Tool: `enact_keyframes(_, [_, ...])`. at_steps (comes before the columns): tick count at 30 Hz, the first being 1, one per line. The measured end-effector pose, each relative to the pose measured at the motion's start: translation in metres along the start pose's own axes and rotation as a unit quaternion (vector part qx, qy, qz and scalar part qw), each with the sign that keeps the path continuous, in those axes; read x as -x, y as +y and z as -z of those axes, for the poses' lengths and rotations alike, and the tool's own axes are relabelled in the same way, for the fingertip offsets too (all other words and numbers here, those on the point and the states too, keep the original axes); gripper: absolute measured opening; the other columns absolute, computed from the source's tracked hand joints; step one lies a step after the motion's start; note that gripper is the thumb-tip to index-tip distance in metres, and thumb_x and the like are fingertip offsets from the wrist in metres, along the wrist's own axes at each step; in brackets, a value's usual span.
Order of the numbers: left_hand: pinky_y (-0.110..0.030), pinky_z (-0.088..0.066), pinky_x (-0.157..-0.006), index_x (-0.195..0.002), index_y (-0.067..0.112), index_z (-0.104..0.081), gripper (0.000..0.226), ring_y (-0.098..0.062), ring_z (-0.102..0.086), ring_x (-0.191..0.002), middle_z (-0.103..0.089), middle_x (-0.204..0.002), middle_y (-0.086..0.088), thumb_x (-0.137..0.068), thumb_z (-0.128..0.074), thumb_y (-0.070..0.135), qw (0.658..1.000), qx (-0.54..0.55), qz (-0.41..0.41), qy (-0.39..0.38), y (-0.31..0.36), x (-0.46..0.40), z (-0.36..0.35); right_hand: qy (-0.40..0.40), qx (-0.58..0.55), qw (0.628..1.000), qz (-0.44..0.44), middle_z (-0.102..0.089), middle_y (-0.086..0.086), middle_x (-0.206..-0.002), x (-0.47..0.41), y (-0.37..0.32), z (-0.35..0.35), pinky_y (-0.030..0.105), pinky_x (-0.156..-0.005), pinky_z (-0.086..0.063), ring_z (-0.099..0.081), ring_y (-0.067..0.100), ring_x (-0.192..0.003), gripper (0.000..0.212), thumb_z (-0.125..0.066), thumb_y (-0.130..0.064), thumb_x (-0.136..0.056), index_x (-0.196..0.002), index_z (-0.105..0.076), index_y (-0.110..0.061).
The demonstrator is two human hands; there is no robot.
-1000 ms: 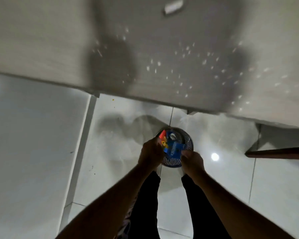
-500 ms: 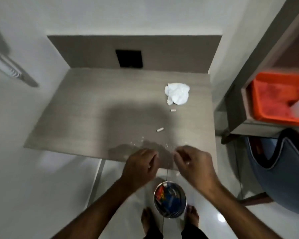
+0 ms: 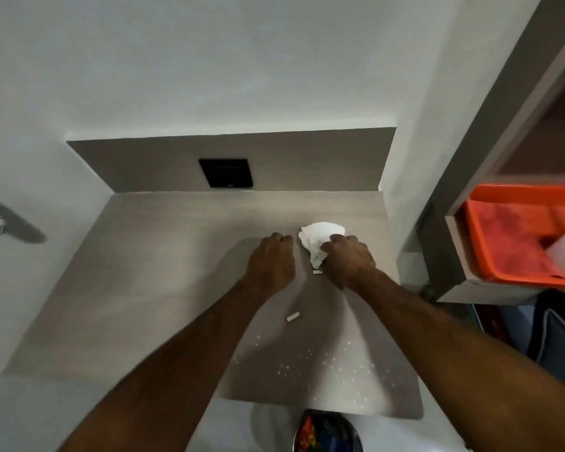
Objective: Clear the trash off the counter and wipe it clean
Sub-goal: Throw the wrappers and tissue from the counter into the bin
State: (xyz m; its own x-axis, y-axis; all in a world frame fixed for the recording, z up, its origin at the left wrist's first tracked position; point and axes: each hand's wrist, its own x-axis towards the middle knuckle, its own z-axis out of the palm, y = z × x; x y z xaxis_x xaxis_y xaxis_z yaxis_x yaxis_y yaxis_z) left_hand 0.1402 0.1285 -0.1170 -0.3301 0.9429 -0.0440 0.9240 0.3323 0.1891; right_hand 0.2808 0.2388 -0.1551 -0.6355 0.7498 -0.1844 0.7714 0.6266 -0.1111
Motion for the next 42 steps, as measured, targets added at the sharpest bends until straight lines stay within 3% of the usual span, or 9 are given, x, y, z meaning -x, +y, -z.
enact_keyframes(4, [-0.053,-0.039,-0.110,-0.154,0.019,-0.025,0.071,-0.044,-0.036,-0.138,-0.031,-0.157,-0.017,-0.093,-0.058,0.035,0.993,0.015,-0.052,-0.108,0.013,-0.037,-0.017,0.007,-0.095,0.994,-0.057,-0.072,0.006,-0.092,0.009,0.008,-0.002,0.028,-0.070,-0.056,-0.069,0.027,-0.083,0.021,-0.070,-0.027,-0.075,-0.095,-0.073,-0.022])
enact_keyframes(7, [-0.050,-0.042,-0.108,-0.148,0.024,-0.038,0.065,-0.040,-0.040,-0.133,-0.039,-0.150,-0.014,-0.090,-0.062,0.038,0.976,-0.083,-0.131,-0.151,0.020,-0.050,-0.031,0.048,-0.121,0.991,-0.026,-0.074,0.006,-0.099,0.016,0.021,-0.004,0.026,-0.070,-0.049,-0.070,0.030,-0.088,0.029,-0.067,-0.030,-0.078,-0.106,-0.067,-0.028])
enact_keyframes(11, [-0.043,-0.051,-0.091,-0.119,0.013,-0.066,0.031,-0.039,-0.058,-0.110,-0.058,-0.117,-0.018,-0.090,-0.057,0.020,0.988,-0.042,-0.116,-0.088,0.022,-0.054,-0.033,0.069,-0.137,0.988,-0.025,-0.073,0.008,-0.096,0.020,0.041,-0.006,0.029,-0.065,-0.045,-0.068,0.036,-0.085,0.033,-0.059,-0.026,-0.080,-0.112,-0.053,-0.028])
enact_keyframes(16, [-0.034,-0.049,-0.076,-0.098,0.008,-0.074,0.038,-0.036,-0.069,-0.097,-0.073,-0.100,-0.018,-0.072,-0.058,0.030,0.995,0.087,0.039,-0.017,0.009,-0.042,-0.011,0.096,-0.198,0.975,-0.041,-0.074,0.005,-0.100,0.043,0.054,-0.014,0.027,-0.069,-0.042,-0.068,0.031,-0.087,0.024,-0.062,-0.023,-0.082,-0.106,-0.065,-0.024])
enact_keyframes(22, [-0.036,-0.052,-0.074,-0.112,0.010,-0.073,0.034,-0.038,-0.066,-0.086,-0.068,-0.092,-0.019,-0.084,-0.054,0.010,0.982,0.128,0.051,0.131,0.014,0.057,0.009,0.151,-0.360,0.915,-0.099,-0.073,0.002,-0.089,0.111,0.053,-0.009,0.030,-0.069,-0.050,-0.066,0.021,-0.078,0.016,-0.070,-0.007,-0.079,-0.086,-0.072,-0.021])
enact_keyframes(28, [-0.012,-0.045,-0.065,-0.081,0.012,-0.076,0.031,0.004,-0.055,-0.070,-0.056,-0.080,0.010,-0.084,-0.045,0.012,0.946,0.268,0.040,0.175,0.049,0.232,-0.026,0.101,-0.489,0.862,-0.089,-0.061,-0.008,-0.077,0.255,0.001,-0.047,0.043,-0.059,-0.054,-0.061,0.015,-0.070,0.024,-0.068,-0.004,-0.076,-0.076,-0.055,-0.024])
enact_keyframes(33, [-0.010,-0.035,-0.057,-0.071,0.018,-0.067,0.025,-0.005,-0.051,-0.061,-0.056,-0.071,-0.001,-0.083,-0.046,0.024,0.940,0.304,0.152,0.022,0.059,0.346,-0.125,0.023,-0.465,0.877,-0.119,-0.061,-0.021,-0.103,0.359,-0.038,-0.141,0.048,-0.081,-0.057,-0.070,0.015,-0.091,0.019,-0.058,-0.032,-0.075,-0.093,-0.062,-0.037])
enact_keyframes(37, [-0.022,-0.043,-0.066,-0.082,0.012,-0.070,0.036,-0.020,-0.062,-0.075,-0.061,-0.080,-0.009,-0.086,-0.045,0.038,0.912,0.303,0.236,-0.146,0.036,0.366,-0.238,-0.143,-0.341,0.912,-0.177,-0.036,0.013,-0.155,0.373,-0.040,-0.260,0.038,-0.100,-0.051,-0.049,0.025,-0.135,0.034,-0.054,-0.033,-0.076,-0.104,-0.071,-0.022])
enact_keyframes(42, [-0.030,-0.049,-0.077,-0.108,0.008,-0.070,0.027,-0.033,-0.066,-0.095,-0.064,-0.102,-0.019,-0.092,-0.055,0.025,0.917,0.191,0.233,-0.262,0.008,0.337,-0.349,-0.112,-0.299,0.907,-0.274,-0.074,0.012,-0.095,0.340,-0.040,-0.375,0.039,-0.082,-0.059,-0.070,0.033,-0.092,0.008,-0.073,-0.015,-0.080,-0.087,-0.076,-0.014])
